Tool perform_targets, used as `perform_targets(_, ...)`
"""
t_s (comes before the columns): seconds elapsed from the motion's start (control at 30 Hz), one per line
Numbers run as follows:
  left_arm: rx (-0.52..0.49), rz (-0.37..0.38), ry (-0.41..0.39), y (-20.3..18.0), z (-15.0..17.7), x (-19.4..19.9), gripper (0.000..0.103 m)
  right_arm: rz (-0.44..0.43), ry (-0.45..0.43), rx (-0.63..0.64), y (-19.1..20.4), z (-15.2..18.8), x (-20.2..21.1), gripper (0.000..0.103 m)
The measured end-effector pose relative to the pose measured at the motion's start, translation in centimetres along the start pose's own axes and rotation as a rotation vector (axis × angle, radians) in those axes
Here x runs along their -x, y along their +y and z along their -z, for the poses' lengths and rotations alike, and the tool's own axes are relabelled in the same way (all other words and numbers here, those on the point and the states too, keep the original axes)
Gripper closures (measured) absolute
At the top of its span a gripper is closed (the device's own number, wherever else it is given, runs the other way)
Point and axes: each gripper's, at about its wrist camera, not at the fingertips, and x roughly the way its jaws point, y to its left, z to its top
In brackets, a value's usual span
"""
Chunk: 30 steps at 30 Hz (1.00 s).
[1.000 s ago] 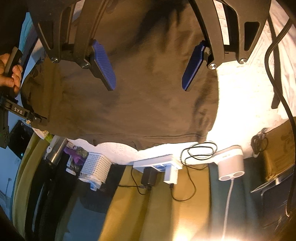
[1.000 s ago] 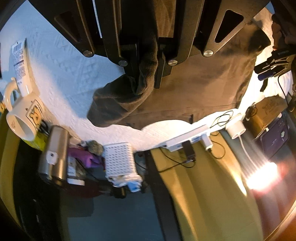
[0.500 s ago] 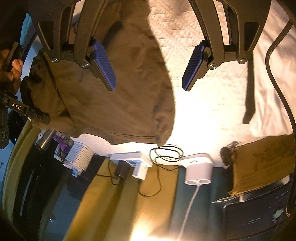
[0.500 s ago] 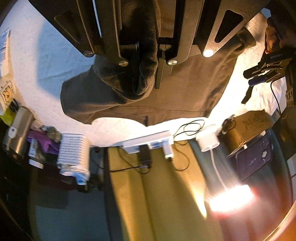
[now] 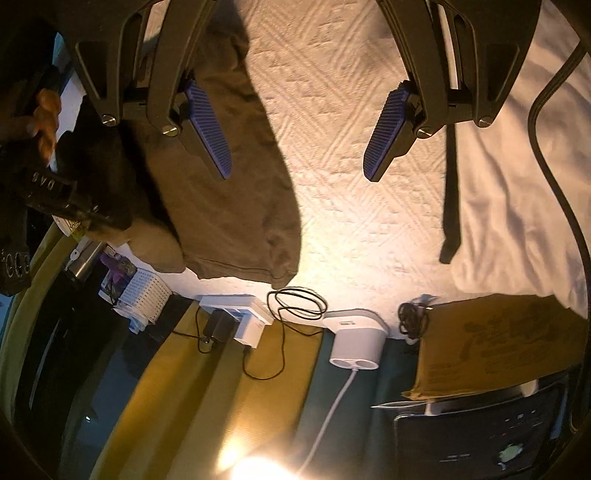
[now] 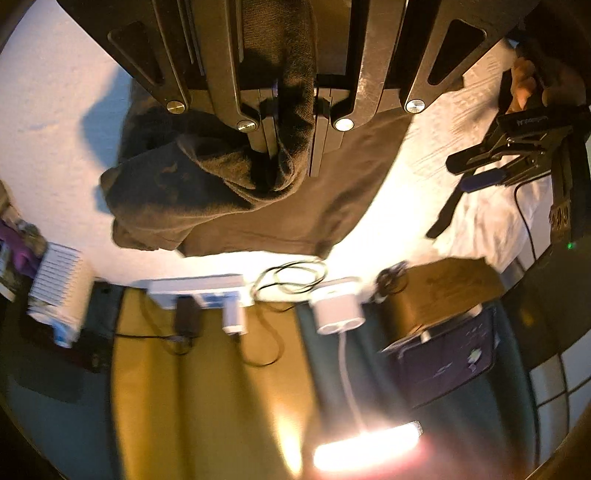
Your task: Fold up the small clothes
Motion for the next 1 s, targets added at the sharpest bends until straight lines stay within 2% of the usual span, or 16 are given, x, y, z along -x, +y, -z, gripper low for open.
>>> perform_targets(0.3, 0.021, -0.006, -0.011, 1.4, 0.9, 1.4, 0.029, -0.108, 0.071, 0.088, 6.0, 0.9, -3.2, 0.095)
perform_targets(0.53, 0.027, -0.017, -0.014, 1.5, 1.5, 2.2, 0.029, -0.173, 0.171, 0.098, 8.9, 3.7, -5.4, 0.095)
perform_targets(0.6, 0.032, -0.025, -0.015, 1.7, 1.6, 2.4, 0.029, -0.167, 0.193, 0.104, 9.4, 4.4, -5.9, 0.095)
perform_targets(0.83, 0.021, -0.054, -0.024, 1.3, 1.4, 3.0, 0.029, -0.169, 0.185, 0.124, 9.5, 4.7, -4.0, 0.094)
perform_targets(1.0, -0.010, -0.054, -0.025, -0.3, 0.8, 3.0, 0.029, -0.171, 0.168, 0.134, 8.7, 4.7, -2.2, 0.094)
